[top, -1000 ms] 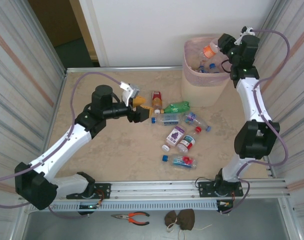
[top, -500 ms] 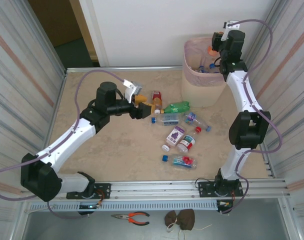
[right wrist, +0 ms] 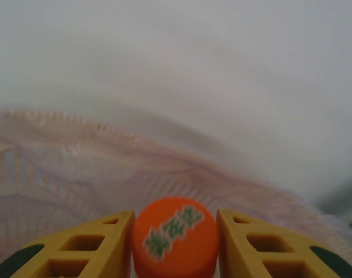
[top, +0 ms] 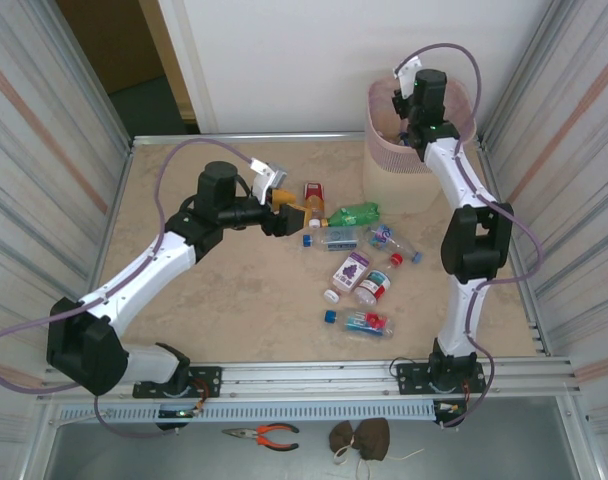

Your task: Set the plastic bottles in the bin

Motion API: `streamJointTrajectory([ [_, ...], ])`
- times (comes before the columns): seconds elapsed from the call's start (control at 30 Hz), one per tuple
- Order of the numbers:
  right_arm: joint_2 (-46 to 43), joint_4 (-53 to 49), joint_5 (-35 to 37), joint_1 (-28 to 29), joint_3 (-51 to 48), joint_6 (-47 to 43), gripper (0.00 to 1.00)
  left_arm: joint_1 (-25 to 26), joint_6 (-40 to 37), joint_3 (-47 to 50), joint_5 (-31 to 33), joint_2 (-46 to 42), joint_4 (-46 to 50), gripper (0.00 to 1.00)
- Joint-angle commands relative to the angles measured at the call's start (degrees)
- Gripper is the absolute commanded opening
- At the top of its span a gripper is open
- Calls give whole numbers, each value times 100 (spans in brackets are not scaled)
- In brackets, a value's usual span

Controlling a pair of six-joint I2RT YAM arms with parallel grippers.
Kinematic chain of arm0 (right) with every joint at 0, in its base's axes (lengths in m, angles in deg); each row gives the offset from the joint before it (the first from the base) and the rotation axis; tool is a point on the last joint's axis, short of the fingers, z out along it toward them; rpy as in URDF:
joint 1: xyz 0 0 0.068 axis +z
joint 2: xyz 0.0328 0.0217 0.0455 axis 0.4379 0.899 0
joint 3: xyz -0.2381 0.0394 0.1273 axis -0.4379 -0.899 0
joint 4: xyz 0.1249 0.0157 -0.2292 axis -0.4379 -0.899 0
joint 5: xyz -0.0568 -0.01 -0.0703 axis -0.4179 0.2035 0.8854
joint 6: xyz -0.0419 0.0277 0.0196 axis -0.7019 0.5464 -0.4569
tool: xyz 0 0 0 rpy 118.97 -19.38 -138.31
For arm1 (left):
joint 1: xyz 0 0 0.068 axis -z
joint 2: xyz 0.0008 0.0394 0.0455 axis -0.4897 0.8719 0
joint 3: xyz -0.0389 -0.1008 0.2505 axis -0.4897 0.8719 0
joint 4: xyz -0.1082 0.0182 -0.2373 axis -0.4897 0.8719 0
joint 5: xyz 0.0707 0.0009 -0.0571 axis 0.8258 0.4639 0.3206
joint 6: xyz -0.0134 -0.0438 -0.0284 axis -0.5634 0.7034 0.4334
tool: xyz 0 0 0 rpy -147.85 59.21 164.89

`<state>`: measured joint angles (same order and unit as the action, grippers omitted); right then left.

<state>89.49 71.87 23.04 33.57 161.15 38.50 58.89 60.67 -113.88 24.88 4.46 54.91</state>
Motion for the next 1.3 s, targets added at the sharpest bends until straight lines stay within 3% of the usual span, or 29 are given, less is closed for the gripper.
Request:
streamJointTrajectory([
  [0.0,183,-236,147,49,219,-302,43,-63,38,-179,-112,30,-196,76],
  [0.37,-231,-561,-704,69,273,755,67,-62,64,-164,-113,37,-184,76],
  [0.7,-1033,-891,-1485,-38,196,1804,73,-56,161,-246,166,97,105,74],
  [0.97,-1933,-965,-1708,-74,-297,2283,73,-57,763,-684,1237,514,863,76],
  [1.27,-3393,-804,-1724,-114,-1772,2633,73,-61,1601,-1824,2706,1850,2237,77],
])
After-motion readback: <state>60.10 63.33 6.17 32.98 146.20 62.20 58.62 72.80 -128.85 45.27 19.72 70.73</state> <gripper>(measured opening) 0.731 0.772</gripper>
